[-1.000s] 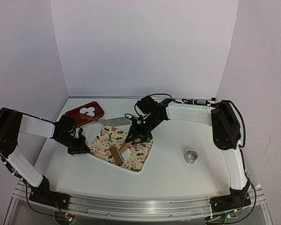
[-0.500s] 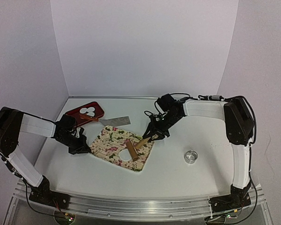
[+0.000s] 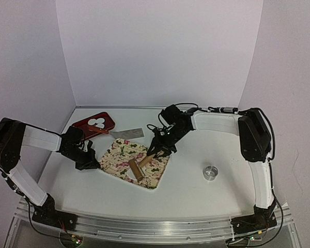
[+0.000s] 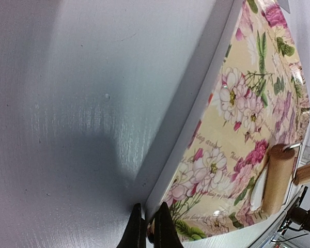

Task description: Roll out the dumpling wrappers from the dough

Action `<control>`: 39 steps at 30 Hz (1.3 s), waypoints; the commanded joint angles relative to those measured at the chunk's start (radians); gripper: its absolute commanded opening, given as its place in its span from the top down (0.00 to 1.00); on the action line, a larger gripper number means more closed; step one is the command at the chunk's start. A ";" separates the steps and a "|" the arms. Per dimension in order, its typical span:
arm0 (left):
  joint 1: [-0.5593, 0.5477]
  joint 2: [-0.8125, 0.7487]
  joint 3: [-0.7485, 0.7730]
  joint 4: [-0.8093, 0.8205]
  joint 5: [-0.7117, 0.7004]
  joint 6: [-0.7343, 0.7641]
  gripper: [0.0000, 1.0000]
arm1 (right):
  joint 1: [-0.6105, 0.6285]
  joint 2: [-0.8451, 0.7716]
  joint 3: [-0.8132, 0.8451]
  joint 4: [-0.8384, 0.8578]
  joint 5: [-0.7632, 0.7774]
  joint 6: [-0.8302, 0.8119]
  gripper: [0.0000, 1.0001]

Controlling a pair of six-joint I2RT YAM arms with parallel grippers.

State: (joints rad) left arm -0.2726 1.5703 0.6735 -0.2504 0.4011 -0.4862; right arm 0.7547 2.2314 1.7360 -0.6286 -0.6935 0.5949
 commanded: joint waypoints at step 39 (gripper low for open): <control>0.076 -0.088 -0.064 -0.110 -0.115 -0.005 1.00 | -0.182 -0.016 -0.425 -0.246 0.442 -0.060 1.00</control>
State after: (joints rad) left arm -0.2473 1.5070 0.6193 -0.2750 0.4157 -0.4732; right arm 0.6074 2.0838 1.4478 -0.5201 -0.7675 0.5781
